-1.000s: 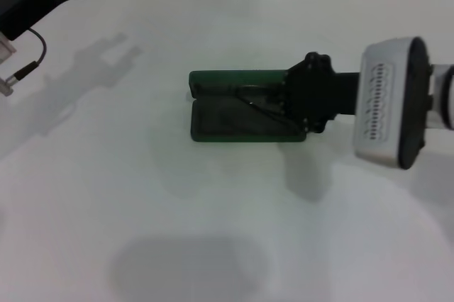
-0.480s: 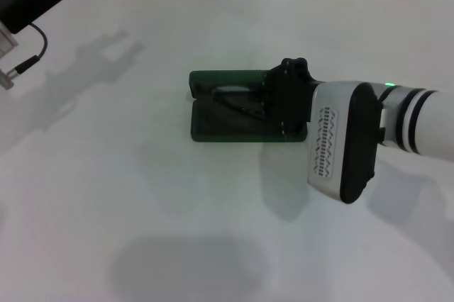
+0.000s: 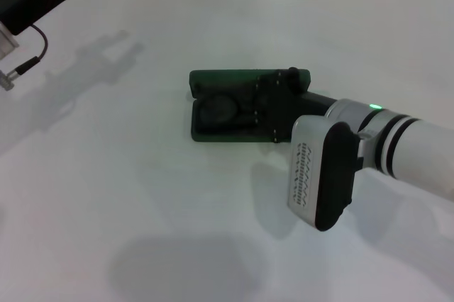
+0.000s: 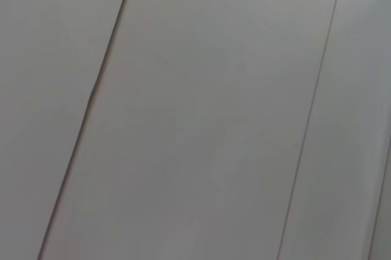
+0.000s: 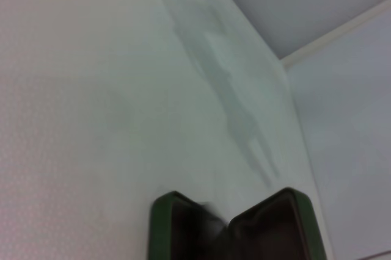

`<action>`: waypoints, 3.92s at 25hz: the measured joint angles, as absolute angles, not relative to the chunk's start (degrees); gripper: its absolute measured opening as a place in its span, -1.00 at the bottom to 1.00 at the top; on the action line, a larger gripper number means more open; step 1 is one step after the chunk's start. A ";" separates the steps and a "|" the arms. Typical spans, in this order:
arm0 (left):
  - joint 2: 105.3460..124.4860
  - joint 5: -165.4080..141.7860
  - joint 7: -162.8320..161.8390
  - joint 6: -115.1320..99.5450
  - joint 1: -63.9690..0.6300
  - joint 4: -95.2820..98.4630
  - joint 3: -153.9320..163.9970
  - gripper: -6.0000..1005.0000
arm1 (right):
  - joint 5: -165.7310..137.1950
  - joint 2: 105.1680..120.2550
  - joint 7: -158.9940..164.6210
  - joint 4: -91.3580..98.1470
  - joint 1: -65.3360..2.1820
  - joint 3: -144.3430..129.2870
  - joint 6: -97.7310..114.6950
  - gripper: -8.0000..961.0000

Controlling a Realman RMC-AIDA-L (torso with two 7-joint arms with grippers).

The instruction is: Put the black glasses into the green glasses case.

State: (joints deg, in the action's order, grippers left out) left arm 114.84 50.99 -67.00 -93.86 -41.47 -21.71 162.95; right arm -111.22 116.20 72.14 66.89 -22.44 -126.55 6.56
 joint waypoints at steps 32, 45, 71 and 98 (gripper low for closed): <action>119.49 12.26 -76.05 -66.74 -59.99 -20.32 163.04 0.02 | -86.84 113.58 70.53 33.76 -25.92 -46.89 89.25 -0.04; 119.67 7.80 -77.70 -66.01 -61.74 -18.71 163.03 0.02 | -87.25 113.33 69.42 33.98 -25.61 -46.06 88.71 0.35; 115.76 22.96 -47.99 -101.85 -46.49 -13.77 162.94 0.02 | -87.46 113.47 63.96 34.16 -26.08 -56.42 96.71 0.37; 117.16 23.48 -40.31 -110.91 -35.19 -15.74 162.88 0.76 | -86.65 116.20 57.27 31.80 -28.43 -63.06 96.39 0.84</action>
